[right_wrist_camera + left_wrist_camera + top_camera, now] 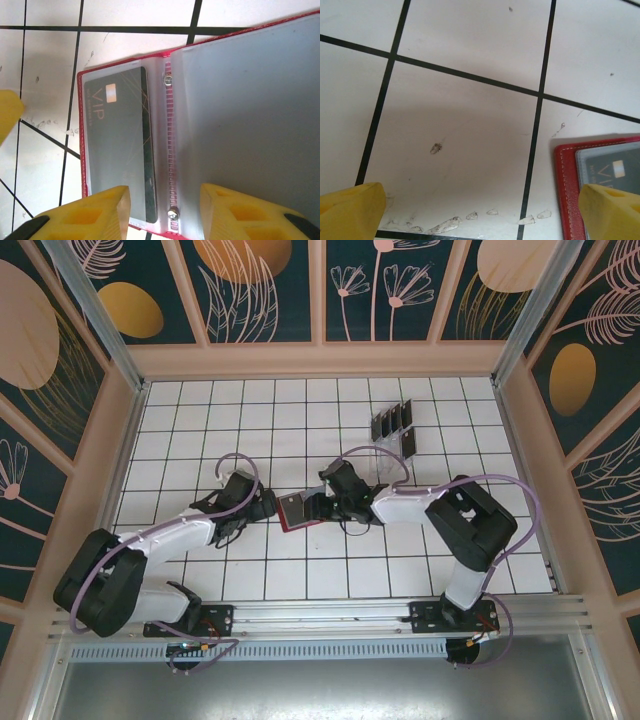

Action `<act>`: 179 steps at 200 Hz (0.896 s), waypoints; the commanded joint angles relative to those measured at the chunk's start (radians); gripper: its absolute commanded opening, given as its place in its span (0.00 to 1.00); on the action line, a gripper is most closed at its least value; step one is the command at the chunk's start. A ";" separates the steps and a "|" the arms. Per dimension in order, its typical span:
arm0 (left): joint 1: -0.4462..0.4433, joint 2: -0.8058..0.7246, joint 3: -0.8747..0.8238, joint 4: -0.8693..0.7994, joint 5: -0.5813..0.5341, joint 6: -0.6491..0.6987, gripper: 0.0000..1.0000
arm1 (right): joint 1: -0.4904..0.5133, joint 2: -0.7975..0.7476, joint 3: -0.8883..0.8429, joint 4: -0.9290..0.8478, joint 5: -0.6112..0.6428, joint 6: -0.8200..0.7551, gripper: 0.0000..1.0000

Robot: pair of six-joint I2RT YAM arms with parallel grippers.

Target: Put the credit cards into the card holder

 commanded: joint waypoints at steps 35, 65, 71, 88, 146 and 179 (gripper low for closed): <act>0.001 0.024 -0.004 0.029 0.021 0.019 0.99 | 0.033 -0.004 0.043 -0.024 0.045 0.010 0.42; 0.001 0.037 -0.007 0.037 0.026 0.020 0.98 | 0.046 0.020 0.065 -0.023 0.047 0.012 0.42; 0.001 0.039 -0.008 0.037 0.027 0.020 0.98 | 0.049 0.023 0.068 -0.022 0.045 0.013 0.42; 0.000 0.047 -0.010 0.041 0.028 0.024 0.99 | 0.054 0.036 0.078 -0.020 0.044 0.017 0.41; 0.000 0.085 0.012 0.036 0.008 0.059 0.99 | 0.060 0.059 0.085 -0.019 0.042 0.022 0.41; 0.001 0.116 0.034 0.023 -0.019 0.080 0.99 | 0.061 0.054 0.082 -0.015 0.044 0.025 0.41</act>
